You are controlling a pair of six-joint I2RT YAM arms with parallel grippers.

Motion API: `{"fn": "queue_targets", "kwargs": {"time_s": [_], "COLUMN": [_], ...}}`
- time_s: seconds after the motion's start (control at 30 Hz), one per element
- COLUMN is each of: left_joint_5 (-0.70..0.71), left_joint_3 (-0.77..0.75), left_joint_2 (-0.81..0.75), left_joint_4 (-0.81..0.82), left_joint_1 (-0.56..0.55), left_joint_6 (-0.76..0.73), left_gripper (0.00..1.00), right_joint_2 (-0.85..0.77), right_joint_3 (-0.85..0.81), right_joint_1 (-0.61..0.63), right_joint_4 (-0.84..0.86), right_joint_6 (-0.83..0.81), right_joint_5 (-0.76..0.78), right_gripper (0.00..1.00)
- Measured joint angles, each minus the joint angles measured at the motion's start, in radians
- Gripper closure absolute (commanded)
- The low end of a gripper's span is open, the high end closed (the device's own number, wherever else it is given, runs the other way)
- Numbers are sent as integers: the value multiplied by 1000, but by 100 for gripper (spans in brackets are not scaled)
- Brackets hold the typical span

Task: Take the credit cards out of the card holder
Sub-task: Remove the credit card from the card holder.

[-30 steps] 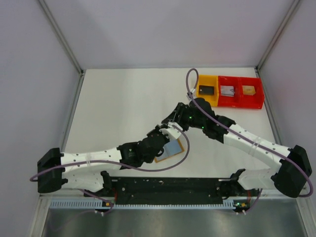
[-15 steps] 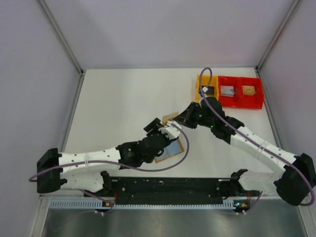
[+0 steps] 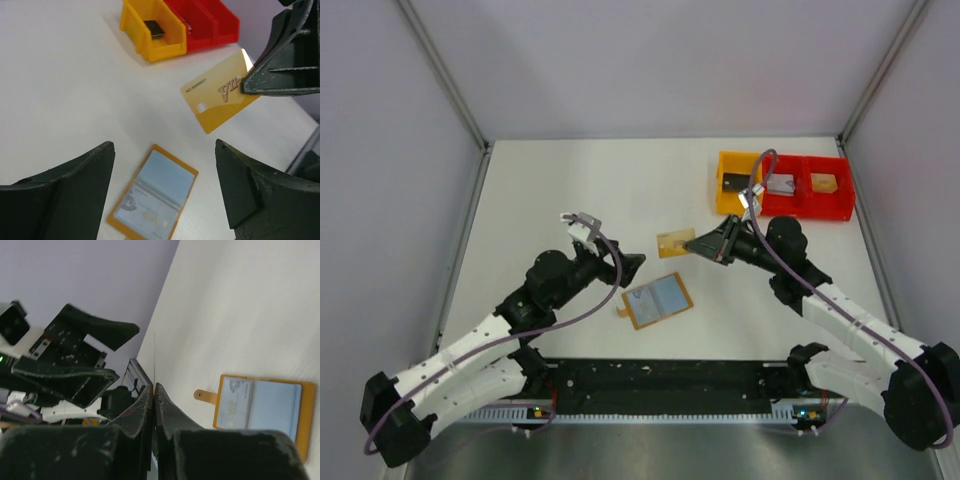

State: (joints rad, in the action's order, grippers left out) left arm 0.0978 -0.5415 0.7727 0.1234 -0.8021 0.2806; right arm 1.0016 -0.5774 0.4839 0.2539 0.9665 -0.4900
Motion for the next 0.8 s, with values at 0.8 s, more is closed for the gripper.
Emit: {"fn": "queue_targets", "kwargs": {"time_s": [0.8], "left_joint_5": [-690], "left_joint_3": [143], "left_joint_2": [235], "left_joint_4": [731], "left_joint_1": [221], "left_joint_6": [633], "left_gripper": [44], "right_joint_2": [105], "right_joint_3": [114], "right_joint_1": [-3], "right_joint_4": [634], "right_joint_6": [96], "right_joint_5": [-327], "right_gripper": [100]}}
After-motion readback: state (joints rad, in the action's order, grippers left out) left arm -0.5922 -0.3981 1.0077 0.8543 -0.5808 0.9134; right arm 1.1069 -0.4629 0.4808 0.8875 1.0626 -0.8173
